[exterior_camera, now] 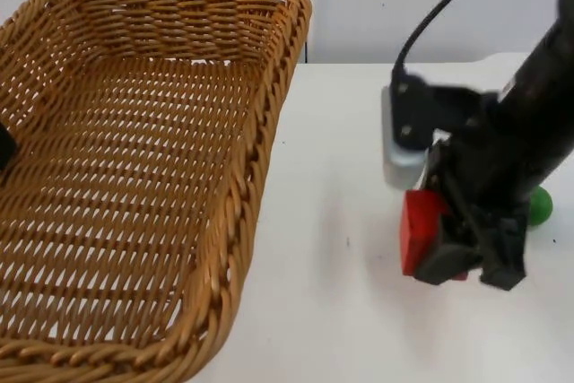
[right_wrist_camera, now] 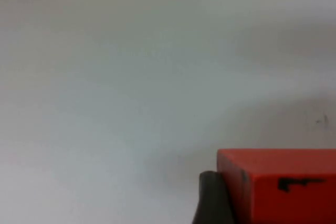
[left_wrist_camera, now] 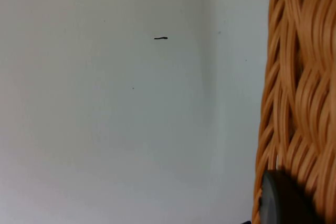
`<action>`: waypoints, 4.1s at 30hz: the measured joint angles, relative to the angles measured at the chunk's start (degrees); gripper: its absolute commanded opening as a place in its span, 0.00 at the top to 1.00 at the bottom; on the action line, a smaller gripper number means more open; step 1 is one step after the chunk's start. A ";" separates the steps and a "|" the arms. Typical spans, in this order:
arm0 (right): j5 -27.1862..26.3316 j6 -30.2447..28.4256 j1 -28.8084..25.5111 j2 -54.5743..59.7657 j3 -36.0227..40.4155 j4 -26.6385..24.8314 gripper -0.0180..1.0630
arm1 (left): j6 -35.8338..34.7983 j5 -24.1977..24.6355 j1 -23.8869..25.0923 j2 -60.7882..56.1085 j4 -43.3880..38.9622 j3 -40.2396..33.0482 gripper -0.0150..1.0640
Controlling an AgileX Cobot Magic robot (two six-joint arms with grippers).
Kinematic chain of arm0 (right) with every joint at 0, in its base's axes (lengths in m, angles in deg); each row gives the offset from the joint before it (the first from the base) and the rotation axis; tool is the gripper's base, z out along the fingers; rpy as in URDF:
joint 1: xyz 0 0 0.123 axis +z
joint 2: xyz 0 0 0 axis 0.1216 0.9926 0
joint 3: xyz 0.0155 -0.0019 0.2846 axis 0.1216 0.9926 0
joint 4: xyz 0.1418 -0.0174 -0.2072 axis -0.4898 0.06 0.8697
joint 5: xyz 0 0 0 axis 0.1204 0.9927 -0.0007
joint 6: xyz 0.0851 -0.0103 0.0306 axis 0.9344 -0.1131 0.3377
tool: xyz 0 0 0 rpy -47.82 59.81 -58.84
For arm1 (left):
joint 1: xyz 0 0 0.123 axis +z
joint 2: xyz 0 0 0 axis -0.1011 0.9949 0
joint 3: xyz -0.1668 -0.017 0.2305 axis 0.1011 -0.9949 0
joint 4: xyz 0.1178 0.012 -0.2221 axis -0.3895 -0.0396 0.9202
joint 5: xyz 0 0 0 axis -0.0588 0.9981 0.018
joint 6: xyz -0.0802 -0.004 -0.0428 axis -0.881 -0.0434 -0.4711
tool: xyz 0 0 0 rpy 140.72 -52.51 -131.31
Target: Pick up the basket with the left hand and place the object to the left of the red cylinder into the basket with the right hand.
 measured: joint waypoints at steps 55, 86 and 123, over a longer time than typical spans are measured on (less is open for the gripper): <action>3.49 16.05 4.94 -26.89 -7.26 -3.62 0.98 | 0.69 -0.09 0.00 0.00 0.00 0.00 0.99; 3.80 27.88 16.81 5.34 -34.10 -4.24 0.98 | 0.80 -0.09 0.00 0.00 0.00 0.00 0.99; 5.35 30.53 16.81 4.18 -34.15 -4.46 0.29 | 0.91 -0.37 0.00 0.00 -0.29 -0.24 0.99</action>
